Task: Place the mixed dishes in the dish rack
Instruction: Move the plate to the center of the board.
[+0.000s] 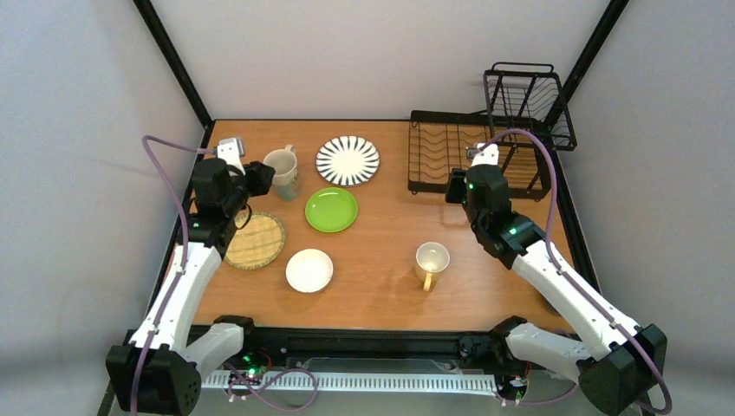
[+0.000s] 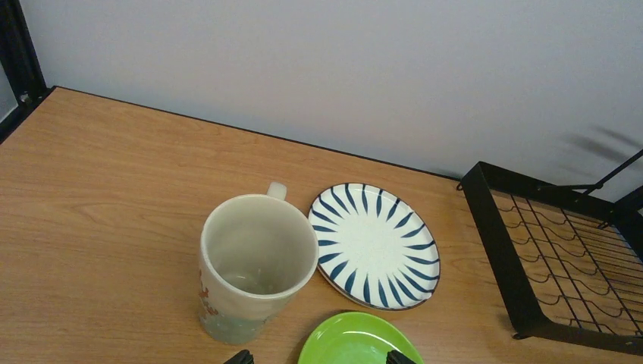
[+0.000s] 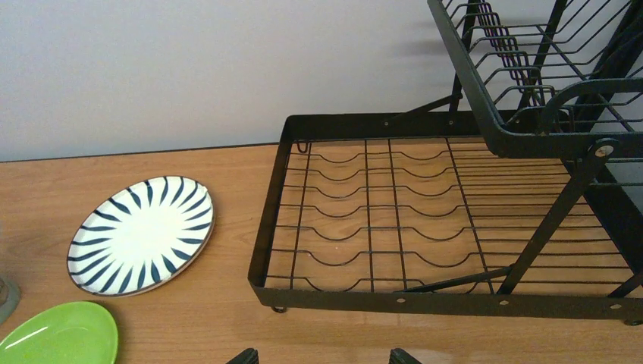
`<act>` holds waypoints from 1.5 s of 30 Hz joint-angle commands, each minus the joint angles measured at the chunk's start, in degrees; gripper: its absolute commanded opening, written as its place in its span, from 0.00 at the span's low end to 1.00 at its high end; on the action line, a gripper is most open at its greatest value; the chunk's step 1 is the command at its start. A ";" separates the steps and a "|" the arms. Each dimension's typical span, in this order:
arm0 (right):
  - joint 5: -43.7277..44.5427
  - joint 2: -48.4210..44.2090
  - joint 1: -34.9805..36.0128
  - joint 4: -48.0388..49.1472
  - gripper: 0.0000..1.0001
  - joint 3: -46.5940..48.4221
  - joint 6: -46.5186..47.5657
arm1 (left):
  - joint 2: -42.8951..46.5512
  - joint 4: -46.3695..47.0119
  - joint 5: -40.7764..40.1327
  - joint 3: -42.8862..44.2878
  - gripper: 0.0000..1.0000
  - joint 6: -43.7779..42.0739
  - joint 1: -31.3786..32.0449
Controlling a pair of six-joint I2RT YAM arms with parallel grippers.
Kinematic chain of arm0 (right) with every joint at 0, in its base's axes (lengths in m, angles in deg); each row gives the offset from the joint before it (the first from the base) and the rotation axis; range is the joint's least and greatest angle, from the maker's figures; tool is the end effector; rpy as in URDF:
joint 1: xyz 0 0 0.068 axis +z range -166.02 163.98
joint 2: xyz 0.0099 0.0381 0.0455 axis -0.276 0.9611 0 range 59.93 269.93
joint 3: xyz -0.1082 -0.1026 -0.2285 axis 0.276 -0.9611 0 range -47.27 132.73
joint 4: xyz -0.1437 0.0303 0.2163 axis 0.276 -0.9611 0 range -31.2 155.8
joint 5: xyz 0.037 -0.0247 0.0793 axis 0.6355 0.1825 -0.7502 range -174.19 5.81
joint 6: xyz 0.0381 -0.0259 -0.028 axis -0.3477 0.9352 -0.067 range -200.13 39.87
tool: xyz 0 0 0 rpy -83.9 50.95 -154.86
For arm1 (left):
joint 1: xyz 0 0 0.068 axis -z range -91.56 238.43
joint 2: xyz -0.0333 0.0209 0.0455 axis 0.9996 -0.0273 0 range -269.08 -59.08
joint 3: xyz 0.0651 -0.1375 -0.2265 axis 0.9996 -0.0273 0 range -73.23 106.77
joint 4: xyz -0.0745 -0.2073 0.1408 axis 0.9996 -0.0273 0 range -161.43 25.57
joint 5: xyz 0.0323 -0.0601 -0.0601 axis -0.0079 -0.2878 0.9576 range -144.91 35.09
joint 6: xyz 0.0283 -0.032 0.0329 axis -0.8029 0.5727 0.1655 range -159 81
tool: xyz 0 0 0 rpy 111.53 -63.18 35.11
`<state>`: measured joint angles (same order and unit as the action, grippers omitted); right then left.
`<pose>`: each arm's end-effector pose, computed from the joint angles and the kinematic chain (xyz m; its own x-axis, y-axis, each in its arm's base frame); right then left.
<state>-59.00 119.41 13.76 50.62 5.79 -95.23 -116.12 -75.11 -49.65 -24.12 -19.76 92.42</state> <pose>0.2114 0.1035 0.3341 -0.3363 0.0791 -0.9384 -0.0193 0.9957 0.0908 0.2302 -0.0194 0.3257 -0.3520 -0.3046 -0.8851 0.0422 0.9395 -0.3401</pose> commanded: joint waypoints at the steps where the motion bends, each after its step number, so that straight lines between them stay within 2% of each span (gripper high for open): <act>1: 0.55 -0.13 0.45 -0.53 0.99 -0.98 -0.71 | 0.61 1.21 -1.12 0.13 1.00 -1.40 0.49; 7: -3.80 5.12 0.45 -0.12 0.99 2.19 -0.40 | 0.81 1.44 -0.99 0.63 1.00 -0.68 0.52; 16: -11.16 30.98 0.62 -9.10 0.99 24.20 -5.16 | -0.88 -0.94 -0.45 4.06 1.00 1.90 0.58; 25: -16.87 47.95 0.83 -11.76 0.99 37.93 -6.13 | -2.85 -3.22 1.19 6.37 1.00 4.39 0.67; 34: -20.87 58.58 1.09 -13.45 0.99 47.92 -6.31 | -3.52 -2.77 2.08 5.49 1.00 4.72 0.76; 45: -21.47 65.39 1.18 -15.08 0.99 54.42 -6.29 | -2.95 -1.63 2.92 5.14 1.00 5.63 0.85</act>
<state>-80.35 182.30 14.35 37.73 57.59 -101.19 -119.31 -76.29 -47.57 -19.82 -14.95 92.84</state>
